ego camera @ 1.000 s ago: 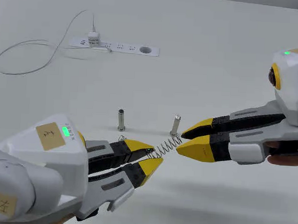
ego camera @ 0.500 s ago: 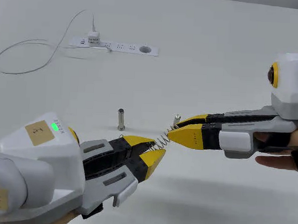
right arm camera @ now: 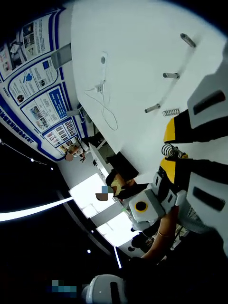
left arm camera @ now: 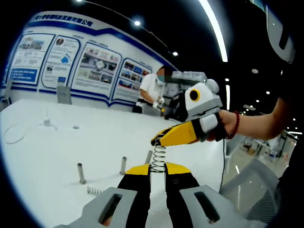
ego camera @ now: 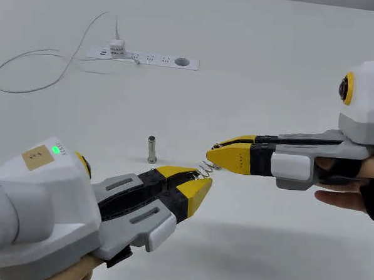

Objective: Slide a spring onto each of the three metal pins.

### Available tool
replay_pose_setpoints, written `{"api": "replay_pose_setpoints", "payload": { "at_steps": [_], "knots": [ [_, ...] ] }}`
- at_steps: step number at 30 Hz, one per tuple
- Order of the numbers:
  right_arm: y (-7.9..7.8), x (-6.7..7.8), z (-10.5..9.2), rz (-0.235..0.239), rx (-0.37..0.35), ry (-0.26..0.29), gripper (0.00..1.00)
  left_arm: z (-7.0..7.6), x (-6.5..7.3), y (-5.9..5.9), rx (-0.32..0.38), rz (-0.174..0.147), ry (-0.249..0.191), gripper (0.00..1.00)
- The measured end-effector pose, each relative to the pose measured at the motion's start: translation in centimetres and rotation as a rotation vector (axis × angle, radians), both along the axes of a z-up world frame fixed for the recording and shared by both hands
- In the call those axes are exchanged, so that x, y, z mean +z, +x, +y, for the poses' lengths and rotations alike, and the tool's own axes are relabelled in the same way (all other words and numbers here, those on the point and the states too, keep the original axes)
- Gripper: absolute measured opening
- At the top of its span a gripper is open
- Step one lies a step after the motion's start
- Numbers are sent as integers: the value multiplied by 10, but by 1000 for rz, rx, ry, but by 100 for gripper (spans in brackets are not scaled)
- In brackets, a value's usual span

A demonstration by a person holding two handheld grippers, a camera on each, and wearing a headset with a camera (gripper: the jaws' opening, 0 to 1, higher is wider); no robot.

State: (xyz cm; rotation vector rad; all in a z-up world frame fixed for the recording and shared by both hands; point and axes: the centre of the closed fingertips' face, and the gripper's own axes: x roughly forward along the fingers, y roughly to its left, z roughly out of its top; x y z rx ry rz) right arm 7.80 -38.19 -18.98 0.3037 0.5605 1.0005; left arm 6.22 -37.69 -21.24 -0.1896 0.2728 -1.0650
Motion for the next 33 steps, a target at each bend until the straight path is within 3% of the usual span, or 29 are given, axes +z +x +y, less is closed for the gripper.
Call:
{"api": "replay_pose_setpoints", "payload": {
  "at_steps": [5, 12, 14, 28, 33],
  "knots": [
    [-2, -1, 2, -30, 19, -23, 12, -2, -5, 0, -7, -15, 52, 11],
    [2, 0, 2, -95, 12, -88, 11, -2, -13, 0, -33, -108, 198, 20],
    [2, 1, 1, -105, 12, -96, 11, -2, -12, -1, -38, -119, 205, 22],
    [16, 2, -10, -180, -50, -186, 11, 6, -18, 0, -28, -104, 229, 42],
    [23, 1, -14, -231, -63, -230, 11, 9, -20, 3, -17, -104, 242, 49]
  ]
}}
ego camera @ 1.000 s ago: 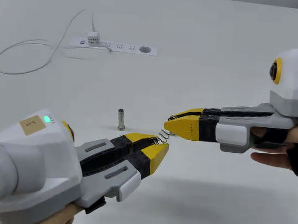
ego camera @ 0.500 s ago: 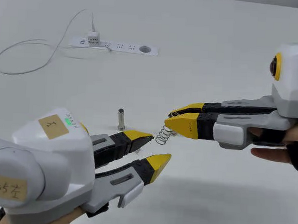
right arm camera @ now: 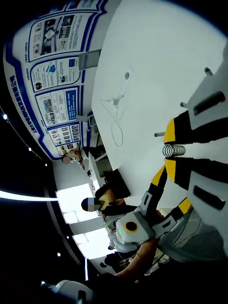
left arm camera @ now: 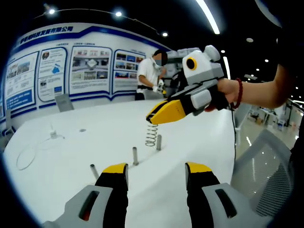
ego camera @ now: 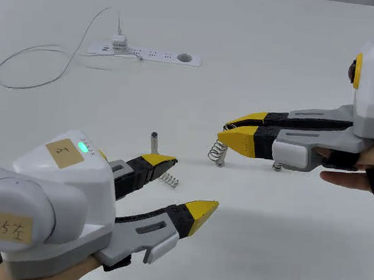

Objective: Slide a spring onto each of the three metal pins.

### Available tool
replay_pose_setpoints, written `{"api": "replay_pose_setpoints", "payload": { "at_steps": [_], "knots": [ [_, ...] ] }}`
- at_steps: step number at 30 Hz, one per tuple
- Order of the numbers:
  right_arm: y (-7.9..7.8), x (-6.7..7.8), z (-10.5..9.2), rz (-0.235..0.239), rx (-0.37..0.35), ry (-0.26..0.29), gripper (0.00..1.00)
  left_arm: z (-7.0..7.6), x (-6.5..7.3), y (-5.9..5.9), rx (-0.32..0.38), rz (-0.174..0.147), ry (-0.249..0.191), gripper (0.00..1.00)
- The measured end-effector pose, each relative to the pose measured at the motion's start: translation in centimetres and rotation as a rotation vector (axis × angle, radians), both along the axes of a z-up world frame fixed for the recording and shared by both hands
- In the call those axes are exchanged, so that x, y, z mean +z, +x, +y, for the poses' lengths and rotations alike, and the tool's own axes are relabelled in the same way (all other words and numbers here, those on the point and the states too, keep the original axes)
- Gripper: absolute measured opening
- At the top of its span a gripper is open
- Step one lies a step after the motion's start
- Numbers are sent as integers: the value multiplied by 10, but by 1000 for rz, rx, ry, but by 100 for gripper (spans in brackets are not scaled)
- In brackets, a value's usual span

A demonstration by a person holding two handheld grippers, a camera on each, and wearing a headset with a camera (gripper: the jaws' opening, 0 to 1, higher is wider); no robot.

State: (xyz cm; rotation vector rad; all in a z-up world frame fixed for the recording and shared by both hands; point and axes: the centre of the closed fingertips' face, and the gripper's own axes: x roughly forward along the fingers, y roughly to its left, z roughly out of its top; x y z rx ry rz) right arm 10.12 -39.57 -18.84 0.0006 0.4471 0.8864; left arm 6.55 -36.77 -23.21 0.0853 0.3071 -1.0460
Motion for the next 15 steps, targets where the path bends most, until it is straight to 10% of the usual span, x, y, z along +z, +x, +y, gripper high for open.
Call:
{"api": "replay_pose_setpoints", "payload": {
  "at_steps": [15],
  "knots": [
    [18, -26, -13, -95, 0, -205, 11, 17, -7, 13, 56, -11, 32, 69]
  ]
}}
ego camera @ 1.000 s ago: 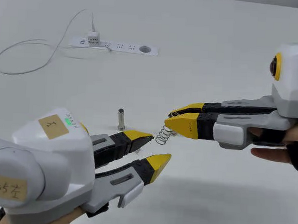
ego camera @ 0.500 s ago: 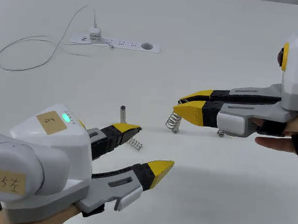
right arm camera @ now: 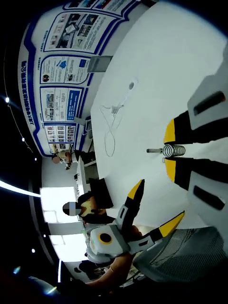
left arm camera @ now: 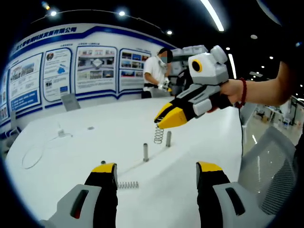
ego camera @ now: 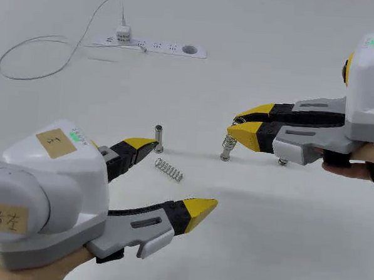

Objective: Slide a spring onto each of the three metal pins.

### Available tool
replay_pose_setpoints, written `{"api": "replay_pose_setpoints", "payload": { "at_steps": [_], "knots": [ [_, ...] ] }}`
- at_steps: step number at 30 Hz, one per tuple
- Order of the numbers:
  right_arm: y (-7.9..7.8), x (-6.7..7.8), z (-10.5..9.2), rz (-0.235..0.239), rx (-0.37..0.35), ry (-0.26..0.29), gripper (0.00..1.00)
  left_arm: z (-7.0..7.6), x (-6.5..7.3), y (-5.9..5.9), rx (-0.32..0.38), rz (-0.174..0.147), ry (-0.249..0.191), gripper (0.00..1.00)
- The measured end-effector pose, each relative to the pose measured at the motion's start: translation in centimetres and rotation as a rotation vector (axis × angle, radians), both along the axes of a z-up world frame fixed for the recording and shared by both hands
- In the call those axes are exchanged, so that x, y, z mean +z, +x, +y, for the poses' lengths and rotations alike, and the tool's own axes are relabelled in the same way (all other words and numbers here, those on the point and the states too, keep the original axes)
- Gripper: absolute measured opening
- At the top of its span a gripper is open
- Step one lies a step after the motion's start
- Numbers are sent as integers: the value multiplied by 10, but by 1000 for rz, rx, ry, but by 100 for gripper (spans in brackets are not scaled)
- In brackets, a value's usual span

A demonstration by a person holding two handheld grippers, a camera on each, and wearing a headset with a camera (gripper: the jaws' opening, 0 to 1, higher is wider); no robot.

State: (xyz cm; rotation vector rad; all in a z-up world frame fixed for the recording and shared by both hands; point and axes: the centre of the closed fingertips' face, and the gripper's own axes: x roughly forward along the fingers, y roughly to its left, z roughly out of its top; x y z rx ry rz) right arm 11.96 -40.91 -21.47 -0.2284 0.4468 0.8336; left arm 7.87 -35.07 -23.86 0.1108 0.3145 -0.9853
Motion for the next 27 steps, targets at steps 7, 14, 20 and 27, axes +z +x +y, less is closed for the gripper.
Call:
{"api": "replay_pose_setpoints", "payload": {
  "at_steps": [7, 14, 20, 27],
  "knots": [
    [12, -6, -4, -21, -12, -38, 11, 5, -7, 4, 21, 3, 16, 77],
    [28, -11, -15, -41, -42, -57, 11, 5, -15, 4, 23, -4, 39, 86],
    [39, -14, -22, -42, -73, -43, 11, 6, -20, 4, 28, 5, 46, 92],
    [48, -23, -26, -28, -100, -34, 11, 10, -23, 8, 53, 13, 45, 100]
  ]
}}
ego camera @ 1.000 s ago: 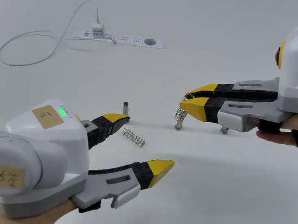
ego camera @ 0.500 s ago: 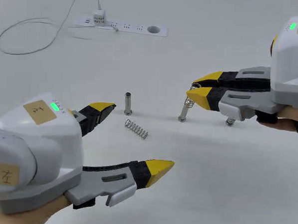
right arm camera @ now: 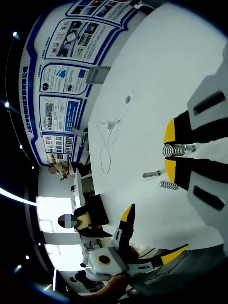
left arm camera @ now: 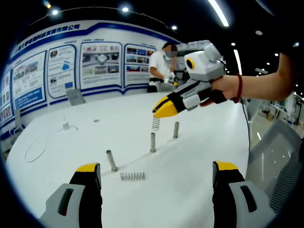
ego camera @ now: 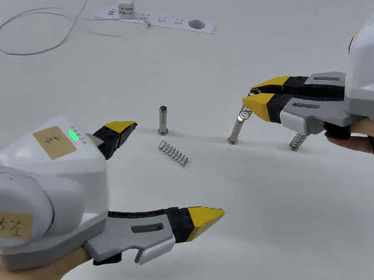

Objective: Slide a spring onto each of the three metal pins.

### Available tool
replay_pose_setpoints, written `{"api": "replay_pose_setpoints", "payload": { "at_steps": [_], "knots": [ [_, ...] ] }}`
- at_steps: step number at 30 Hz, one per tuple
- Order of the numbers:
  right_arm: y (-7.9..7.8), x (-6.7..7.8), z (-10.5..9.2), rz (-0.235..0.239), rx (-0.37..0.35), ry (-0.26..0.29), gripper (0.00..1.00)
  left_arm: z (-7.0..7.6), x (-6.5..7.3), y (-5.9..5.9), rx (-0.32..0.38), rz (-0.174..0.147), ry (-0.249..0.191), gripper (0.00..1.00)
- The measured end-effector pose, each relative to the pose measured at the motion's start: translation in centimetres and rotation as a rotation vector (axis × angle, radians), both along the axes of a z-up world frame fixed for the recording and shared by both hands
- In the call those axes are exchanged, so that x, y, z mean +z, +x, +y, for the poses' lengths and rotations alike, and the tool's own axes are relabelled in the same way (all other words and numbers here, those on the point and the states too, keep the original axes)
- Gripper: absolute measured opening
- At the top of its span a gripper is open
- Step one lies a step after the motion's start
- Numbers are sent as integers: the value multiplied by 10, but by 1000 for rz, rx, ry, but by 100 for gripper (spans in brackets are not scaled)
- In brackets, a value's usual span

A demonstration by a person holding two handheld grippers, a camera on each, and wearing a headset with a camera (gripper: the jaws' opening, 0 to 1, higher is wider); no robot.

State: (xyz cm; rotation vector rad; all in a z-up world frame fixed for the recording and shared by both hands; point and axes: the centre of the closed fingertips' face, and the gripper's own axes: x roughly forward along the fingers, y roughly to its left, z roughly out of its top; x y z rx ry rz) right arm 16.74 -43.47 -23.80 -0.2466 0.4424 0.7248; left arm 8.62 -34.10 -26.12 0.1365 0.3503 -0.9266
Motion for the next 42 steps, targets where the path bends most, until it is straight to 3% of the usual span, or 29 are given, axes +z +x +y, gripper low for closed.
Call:
{"api": "replay_pose_setpoints", "payload": {
  "at_steps": [10, 23, 33, 42],
  "knots": [
    [10, -12, -1, 32, -37, 28, 11, 4, 0, 4, 10, 1, 14, 100],
    [11, -22, -4, 54, -42, -6, 11, 6, 0, 5, 11, 3, 21, 100],
    [8, -38, 0, 73, -46, -60, 11, 7, -2, 4, 10, 8, 29, 98],
    [5, -50, 1, 91, -67, -72, 11, 10, -6, 3, 13, 16, 45, 97]
  ]
}}
